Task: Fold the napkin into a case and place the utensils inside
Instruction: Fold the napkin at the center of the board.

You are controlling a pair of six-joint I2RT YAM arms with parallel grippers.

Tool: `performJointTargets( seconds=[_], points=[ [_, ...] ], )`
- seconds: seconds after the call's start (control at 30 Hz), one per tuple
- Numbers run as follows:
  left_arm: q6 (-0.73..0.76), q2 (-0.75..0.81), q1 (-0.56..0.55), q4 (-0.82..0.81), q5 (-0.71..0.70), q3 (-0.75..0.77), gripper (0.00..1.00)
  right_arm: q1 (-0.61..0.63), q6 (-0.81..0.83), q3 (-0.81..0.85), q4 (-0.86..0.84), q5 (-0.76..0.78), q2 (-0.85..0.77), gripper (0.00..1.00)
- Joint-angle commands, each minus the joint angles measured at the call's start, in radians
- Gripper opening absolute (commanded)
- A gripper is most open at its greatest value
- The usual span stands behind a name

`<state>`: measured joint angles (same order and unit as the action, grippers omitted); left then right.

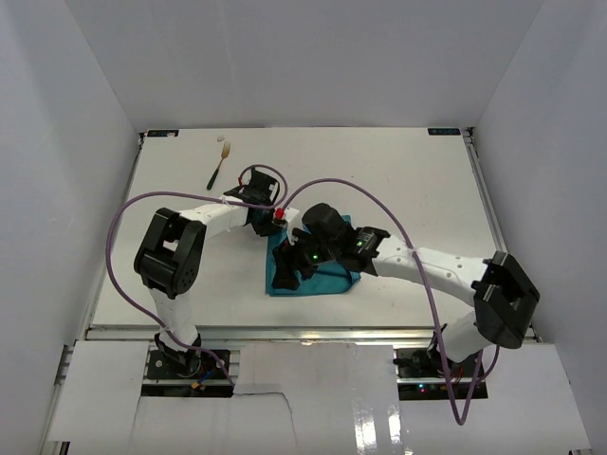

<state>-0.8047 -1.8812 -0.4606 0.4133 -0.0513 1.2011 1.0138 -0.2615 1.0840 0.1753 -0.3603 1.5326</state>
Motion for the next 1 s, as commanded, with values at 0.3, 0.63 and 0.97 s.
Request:
performJointTargets(
  seconds=[0.3,0.63,0.97],
  points=[
    [0.013,0.050,-0.003,0.027,-0.018,-0.014,0.33,-0.196,0.119,0.080,-0.028,0.106,0.072,0.76],
    [0.007,0.051,-0.003,0.028,-0.009,-0.015,0.33,-0.274,0.194,0.307,-0.016,0.008,0.377,0.74],
    [0.004,0.051,-0.003,0.028,-0.010,-0.012,0.33,-0.274,0.231,0.406,0.015,-0.018,0.544,0.73]
  ],
)
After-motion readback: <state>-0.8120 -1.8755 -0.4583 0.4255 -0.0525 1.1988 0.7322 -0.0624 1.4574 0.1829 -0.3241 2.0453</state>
